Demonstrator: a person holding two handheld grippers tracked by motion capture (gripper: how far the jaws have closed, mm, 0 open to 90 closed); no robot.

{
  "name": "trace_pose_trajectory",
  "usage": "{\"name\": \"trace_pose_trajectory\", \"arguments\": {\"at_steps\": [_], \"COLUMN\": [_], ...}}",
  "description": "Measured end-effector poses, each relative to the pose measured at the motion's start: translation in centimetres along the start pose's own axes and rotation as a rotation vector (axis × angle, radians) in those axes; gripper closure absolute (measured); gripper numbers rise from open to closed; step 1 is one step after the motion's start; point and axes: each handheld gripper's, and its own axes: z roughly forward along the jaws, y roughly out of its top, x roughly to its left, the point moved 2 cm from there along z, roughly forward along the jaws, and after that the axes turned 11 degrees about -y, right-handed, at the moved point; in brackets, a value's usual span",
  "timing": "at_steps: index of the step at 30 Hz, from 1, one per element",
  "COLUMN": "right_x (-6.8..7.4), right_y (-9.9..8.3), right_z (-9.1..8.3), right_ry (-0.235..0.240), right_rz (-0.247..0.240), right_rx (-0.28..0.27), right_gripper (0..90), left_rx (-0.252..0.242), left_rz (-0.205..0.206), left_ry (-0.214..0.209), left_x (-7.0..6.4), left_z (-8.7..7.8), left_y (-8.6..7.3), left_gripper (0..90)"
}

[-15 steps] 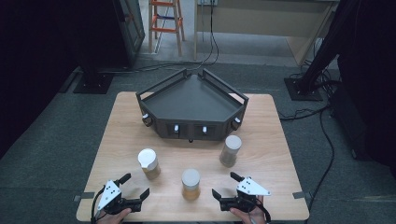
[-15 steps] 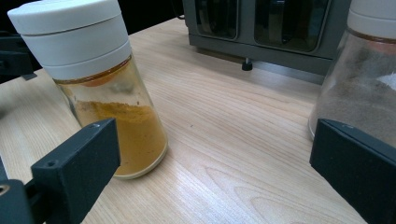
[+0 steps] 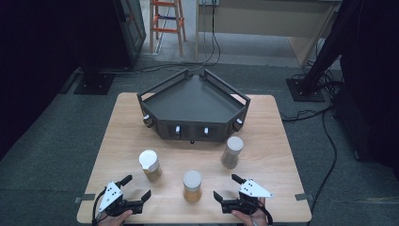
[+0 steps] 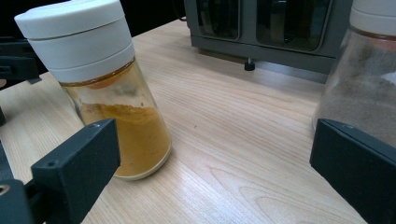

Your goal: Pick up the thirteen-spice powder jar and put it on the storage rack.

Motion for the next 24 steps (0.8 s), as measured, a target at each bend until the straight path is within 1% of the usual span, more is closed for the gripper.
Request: {"name": "trace_pose_trajectory", "arguments": {"at_steps": [9, 14, 19, 24], "right_x": [0.1, 0.1, 0.1, 0.0], "right_y": [0.1, 0.1, 0.1, 0.1], "right_z": [0.0, 0.0, -0.1, -0.1], "right_ry": [0.002, -0.002, -0.003, -0.003], "right_rz": [0.001, 0.005, 0.006, 0.008], "right_rx": [-0.005, -0.006, -0.01, -0.012], "right_gripper": [1.7, 1.6, 1.7, 1.7], "left_rx": [0.0, 0.006, 0.001, 0.005], "left_rz": [-0.005, 0.004, -0.007, 0.002], "left_ry": [0.005, 0.01, 0.016, 0.022], "left_x": [-0.1, 0.0, 0.3, 0.4], "left_z": [0.1, 0.4, 0.6, 1.1], "left_y": [0.3, 0.7, 1.0, 1.4], "left_gripper": [0.4, 0.5, 0.4, 0.4]}}
